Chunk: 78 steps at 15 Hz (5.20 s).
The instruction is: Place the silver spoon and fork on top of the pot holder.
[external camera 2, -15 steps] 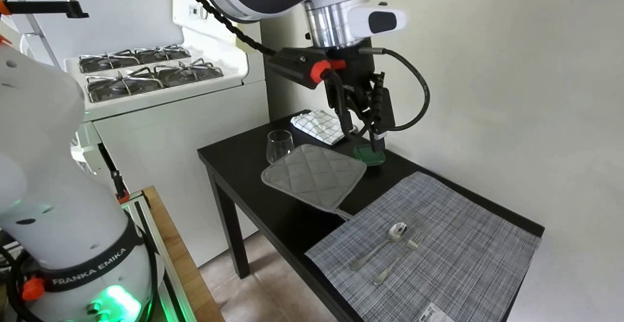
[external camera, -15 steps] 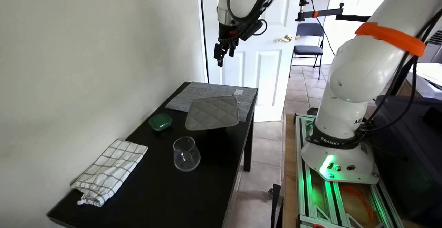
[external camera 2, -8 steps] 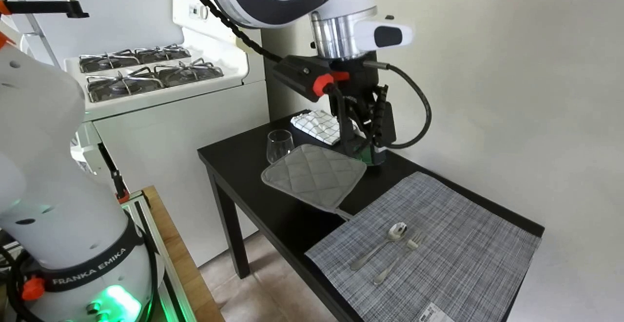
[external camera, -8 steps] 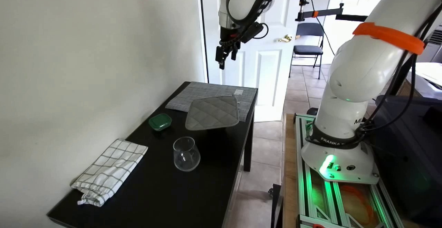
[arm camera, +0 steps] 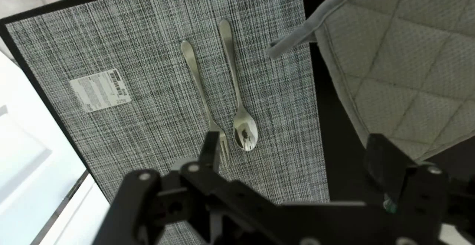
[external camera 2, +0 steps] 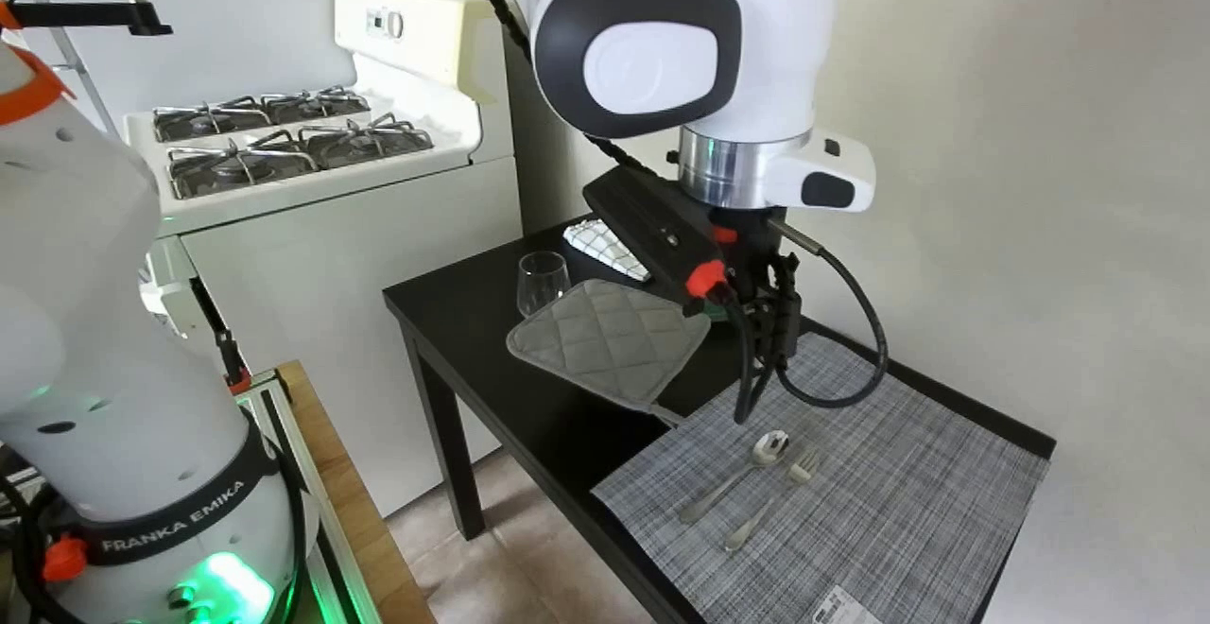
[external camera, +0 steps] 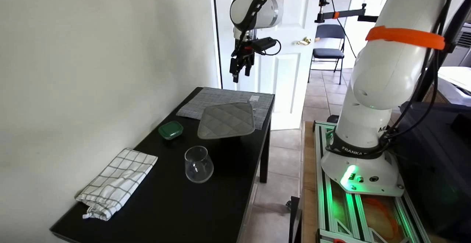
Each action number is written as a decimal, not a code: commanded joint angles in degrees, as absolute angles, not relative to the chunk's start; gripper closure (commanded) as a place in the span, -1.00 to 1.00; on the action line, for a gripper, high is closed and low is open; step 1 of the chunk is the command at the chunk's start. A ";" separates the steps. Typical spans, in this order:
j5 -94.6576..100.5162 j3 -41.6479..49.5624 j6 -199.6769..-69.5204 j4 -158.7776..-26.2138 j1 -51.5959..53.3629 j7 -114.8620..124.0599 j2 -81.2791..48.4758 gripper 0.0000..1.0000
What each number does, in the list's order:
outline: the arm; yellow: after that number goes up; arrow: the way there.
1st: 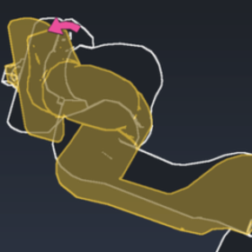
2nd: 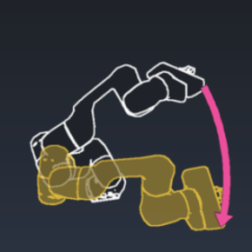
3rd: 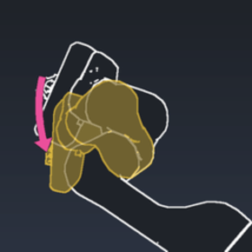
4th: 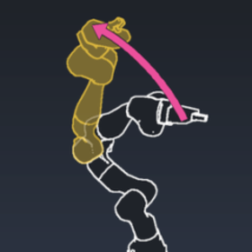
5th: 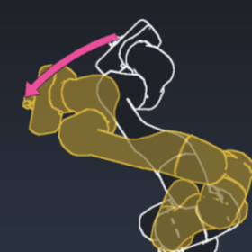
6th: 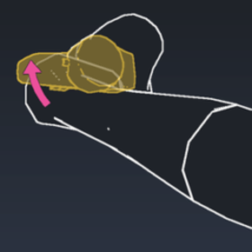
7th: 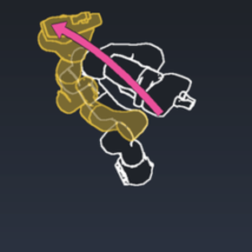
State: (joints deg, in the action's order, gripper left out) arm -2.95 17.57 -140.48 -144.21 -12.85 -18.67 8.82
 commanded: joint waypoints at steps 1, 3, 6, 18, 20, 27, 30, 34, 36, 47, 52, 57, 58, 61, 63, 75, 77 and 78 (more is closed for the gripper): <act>-8.40 18.41 -140.27 -139.55 -12.21 -26.01 1.37 -1.00; -9.11 17.60 -140.16 -137.63 -12.90 -27.59 -1.90 -1.00; -8.75 16.43 -140.74 -135.45 -13.83 -27.63 -6.17 -1.00; -9.26 11.46 -140.67 -128.87 -18.56 -27.28 -18.49 -1.00; -10.10 10.52 -141.32 -128.22 -19.59 -27.54 -20.02 -1.00; -13.53 7.48 -143.81 -126.69 -22.03 -26.99 -23.81 -1.00; -13.70 6.80 -145.86 -126.83 -22.52 -26.73 -24.84 -1.00; -13.66 5.93 -147.86 -127.10 -23.28 -26.61 -25.58 -0.42; -13.59 5.57 -147.96 -127.12 -23.60 -26.57 -25.69 -0.12; -14.07 4.68 -147.60 -127.21 -24.56 -26.39 -26.22 -0.23; -13.82 4.76 -147.75 -127.18 -24.51 -26.26 -26.72 0.02; -13.37 4.95 -147.87 -127.10 -24.48 -26.09 -27.27 0.16; -13.29 4.99 -147.85 -127.04 -24.47 -26.04 -27.31 0.17; -13.18 5.02 -147.44 -126.69 -24.53 -26.00 -27.32 0.56; -13.09 5.04 -147.51 -126.71 -24.51 -26.00 -27.31 0.58; -11.93 5.55 -147.53 -126.50 -24.17 -25.84 -27.29 0.96; -11.52 5.73 -147.13 -126.49 -24.10 -25.85 -26.58 0.96; -11.46 5.73 -146.82 -126.52 -24.12 -25.93 -26.01 0.96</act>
